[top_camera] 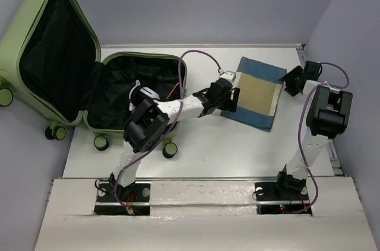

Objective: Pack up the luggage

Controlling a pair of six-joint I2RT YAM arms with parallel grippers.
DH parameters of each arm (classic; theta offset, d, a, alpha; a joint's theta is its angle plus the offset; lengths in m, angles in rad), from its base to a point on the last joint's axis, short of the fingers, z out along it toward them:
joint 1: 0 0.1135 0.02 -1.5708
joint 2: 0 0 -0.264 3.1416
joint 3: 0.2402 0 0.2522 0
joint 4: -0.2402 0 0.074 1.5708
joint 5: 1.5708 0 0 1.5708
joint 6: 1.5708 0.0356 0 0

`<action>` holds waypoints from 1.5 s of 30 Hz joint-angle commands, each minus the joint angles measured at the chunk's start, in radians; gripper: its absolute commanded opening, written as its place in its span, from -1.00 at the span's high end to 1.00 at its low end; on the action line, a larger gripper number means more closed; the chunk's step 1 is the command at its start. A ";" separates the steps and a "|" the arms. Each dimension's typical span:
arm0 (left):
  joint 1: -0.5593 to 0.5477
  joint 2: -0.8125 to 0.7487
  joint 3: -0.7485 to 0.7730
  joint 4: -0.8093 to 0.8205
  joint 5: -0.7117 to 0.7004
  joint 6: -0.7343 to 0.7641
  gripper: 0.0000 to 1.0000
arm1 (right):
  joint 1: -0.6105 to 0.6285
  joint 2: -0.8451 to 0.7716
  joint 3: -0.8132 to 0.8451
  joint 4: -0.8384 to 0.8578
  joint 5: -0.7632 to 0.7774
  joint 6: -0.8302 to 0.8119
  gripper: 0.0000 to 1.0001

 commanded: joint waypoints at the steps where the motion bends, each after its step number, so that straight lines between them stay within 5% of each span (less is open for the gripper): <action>1: 0.015 0.076 0.113 -0.080 -0.010 0.059 -0.64 | 0.003 0.065 0.056 0.007 -0.100 0.013 -0.21; 8: 0.020 0.154 0.108 -0.080 -0.008 0.064 -0.55 | 0.003 0.122 0.069 0.012 -0.143 0.041 -0.14; 19: 0.022 0.176 0.059 -0.037 0.082 0.030 -0.25 | 0.003 0.165 0.071 0.082 -0.249 0.055 0.40; 26: 0.028 0.144 0.019 0.006 0.098 0.025 0.26 | 0.003 0.180 0.072 0.116 -0.288 0.059 0.73; 31: 0.038 0.096 -0.033 0.036 0.096 0.024 0.88 | 0.013 0.167 0.017 0.211 -0.338 0.075 0.86; 45: 0.075 -0.207 -0.177 0.026 0.130 0.059 0.89 | 0.052 -0.010 -0.246 0.590 -0.475 0.266 0.86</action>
